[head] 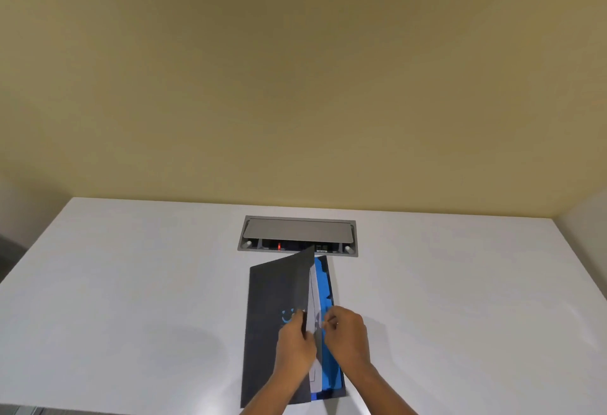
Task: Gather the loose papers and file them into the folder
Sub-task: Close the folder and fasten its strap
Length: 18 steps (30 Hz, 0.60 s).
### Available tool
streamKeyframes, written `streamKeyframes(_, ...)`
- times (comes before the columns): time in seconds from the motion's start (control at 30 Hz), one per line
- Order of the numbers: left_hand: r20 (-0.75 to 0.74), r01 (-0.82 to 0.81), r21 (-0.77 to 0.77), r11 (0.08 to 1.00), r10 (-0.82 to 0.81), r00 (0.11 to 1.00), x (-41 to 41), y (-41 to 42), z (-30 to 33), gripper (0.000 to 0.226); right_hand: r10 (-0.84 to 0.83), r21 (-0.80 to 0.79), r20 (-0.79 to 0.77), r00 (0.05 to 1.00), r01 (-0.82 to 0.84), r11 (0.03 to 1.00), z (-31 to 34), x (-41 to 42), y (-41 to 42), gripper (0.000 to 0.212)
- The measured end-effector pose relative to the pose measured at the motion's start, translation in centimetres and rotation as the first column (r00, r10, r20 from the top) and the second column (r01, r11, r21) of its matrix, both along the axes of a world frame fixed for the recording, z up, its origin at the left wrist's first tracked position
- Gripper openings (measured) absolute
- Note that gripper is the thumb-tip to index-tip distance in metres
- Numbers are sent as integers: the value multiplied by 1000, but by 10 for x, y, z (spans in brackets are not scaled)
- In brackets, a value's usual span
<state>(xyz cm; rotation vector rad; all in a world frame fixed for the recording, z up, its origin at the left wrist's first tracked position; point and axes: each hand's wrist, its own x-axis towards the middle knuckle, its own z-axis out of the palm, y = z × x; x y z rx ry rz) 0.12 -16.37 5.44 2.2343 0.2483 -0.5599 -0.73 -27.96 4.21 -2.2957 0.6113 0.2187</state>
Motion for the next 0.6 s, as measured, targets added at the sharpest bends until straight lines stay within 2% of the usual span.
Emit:
streamKeyframes(0.1,-31,112,65,992,-110,993,-1,-15,-14,32,-27,-13,-42,999,27,1000,-9,-8,-15,6)
streamKeyframes(0.17,-63,197,137,971,-190,980,-2,-23,-26,36,-45,-30,-68,997,43,999,-18,-14,-26,13)
streamKeyframes(0.3,-106,273,246,930,-254,961,-5,-31,-49,52,-52,-44,-121,991,47,998,-33,-25,-47,18)
streamKeyframes(0.47,-161,384,460,800,-351,923,0,-15,-73,77,-37,-20,-133,990,34,999,-46,-23,-56,12)
streamKeyframes(0.6,-209,438,529,727,-388,898,7,9,-88,92,13,-16,-111,994,-15,1000,-49,-7,-48,13)
